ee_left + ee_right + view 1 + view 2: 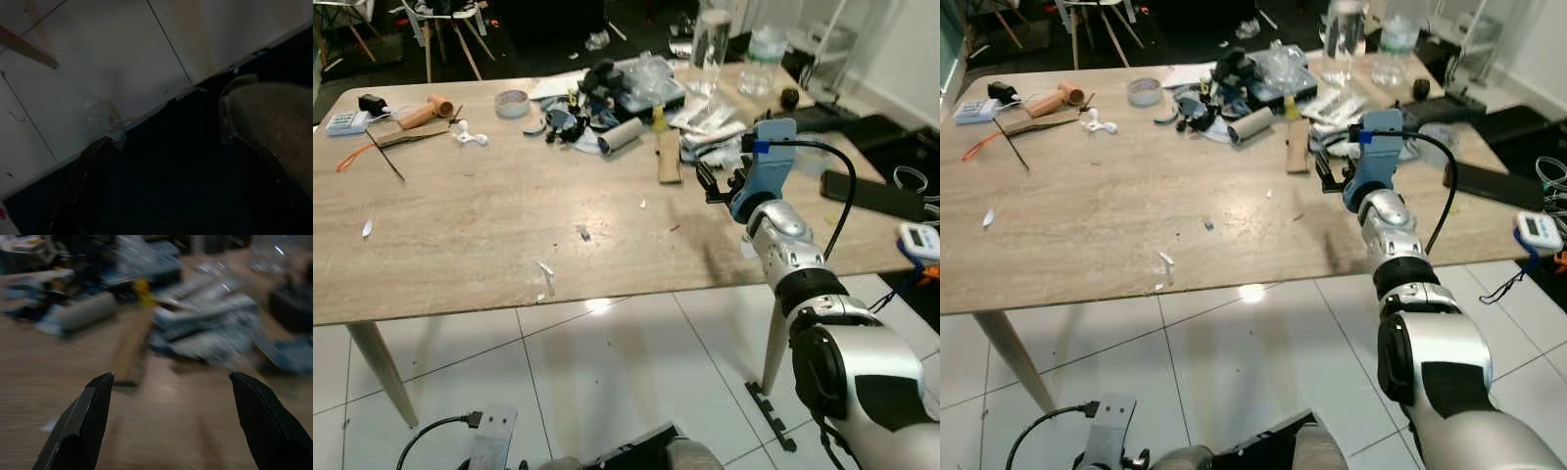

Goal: Picking trash to rubbish bin

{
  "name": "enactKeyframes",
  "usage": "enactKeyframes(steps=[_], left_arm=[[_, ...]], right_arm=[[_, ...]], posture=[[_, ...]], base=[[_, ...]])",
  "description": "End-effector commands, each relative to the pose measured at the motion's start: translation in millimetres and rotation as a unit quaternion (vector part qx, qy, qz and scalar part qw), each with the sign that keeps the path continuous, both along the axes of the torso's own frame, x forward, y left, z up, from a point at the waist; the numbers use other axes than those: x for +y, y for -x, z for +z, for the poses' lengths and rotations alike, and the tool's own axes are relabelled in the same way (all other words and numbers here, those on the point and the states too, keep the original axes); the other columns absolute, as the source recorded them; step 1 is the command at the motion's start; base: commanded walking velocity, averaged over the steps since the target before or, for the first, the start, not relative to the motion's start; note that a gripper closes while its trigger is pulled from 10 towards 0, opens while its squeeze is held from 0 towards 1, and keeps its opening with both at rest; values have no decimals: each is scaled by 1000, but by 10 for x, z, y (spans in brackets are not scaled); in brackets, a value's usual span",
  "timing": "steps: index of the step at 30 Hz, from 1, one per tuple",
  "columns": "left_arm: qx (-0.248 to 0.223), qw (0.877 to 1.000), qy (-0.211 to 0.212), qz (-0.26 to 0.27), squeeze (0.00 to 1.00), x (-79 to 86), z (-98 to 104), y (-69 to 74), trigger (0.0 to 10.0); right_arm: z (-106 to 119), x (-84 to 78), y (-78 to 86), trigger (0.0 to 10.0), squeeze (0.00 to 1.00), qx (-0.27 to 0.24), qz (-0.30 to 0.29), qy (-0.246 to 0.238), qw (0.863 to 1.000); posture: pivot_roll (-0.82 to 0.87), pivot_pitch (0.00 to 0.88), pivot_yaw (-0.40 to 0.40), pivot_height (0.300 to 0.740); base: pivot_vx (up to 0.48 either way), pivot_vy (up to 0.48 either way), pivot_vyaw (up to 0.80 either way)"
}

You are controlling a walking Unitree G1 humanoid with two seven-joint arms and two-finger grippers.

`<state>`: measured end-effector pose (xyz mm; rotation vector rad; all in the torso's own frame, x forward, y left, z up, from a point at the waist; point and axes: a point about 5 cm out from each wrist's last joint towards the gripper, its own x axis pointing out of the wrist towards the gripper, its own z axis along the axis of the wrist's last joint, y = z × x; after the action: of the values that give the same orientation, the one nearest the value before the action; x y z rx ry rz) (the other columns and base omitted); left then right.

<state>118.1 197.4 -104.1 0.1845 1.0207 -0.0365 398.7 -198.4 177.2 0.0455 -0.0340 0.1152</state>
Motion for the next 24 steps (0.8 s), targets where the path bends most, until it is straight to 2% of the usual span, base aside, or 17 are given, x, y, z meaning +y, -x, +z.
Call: enactKeyframes(steps=[1, 3, 4, 5, 7, 12, 24], left_arm=[[30, 999, -10, -7, 0, 99, -45, 223, 10000], [41, 999, -20, -10, 0, 194, -55, 383, 10000], [41, 999, -20, -10, 0, 194, -55, 383, 10000], [50, 998, -27, -15, 0, 260, -59, 508, 10000], [56, 998, -34, -23, 0, 333, -51, 634, 10000], [52, 997, -40, -32, 0, 418, -27, 735, 10000], [20, 998, -36, -53, 0, 413, 10, 650, 10000]], right_arm=[[6, 12, -8, 10000, 0, 2, 2, -9, 1000], [79, 15, -26, 10000, 0, -10, 5, -13, 1000], [79, 15, -26, 10000, 0, -10, 5, -13, 1000], [154, 13, -47, 10000, 0, -20, 6, -20, 1000], [271, 19, -77, 10000, 0, -36, 8, -25, 999], [449, 57, -120, 10000, 0, -59, 16, -37, 997], [726, 194, -209, 10000, 0, -65, 10, -41, 997]], posture=[[36, 206, 107, 740], [48, 243, 130, 740], [48, 243, 130, 740], [54, 264, 147, 740], [69, 306, 174, 740], [81, 343, 193, 740], [78, 390, 205, 740]], base=[[0, 0, 0], [0, 0, 0], [0, 0, 0], [0, 0, 0], [0, 0, 0], [0, 0, 0], [0, 0, 0]])
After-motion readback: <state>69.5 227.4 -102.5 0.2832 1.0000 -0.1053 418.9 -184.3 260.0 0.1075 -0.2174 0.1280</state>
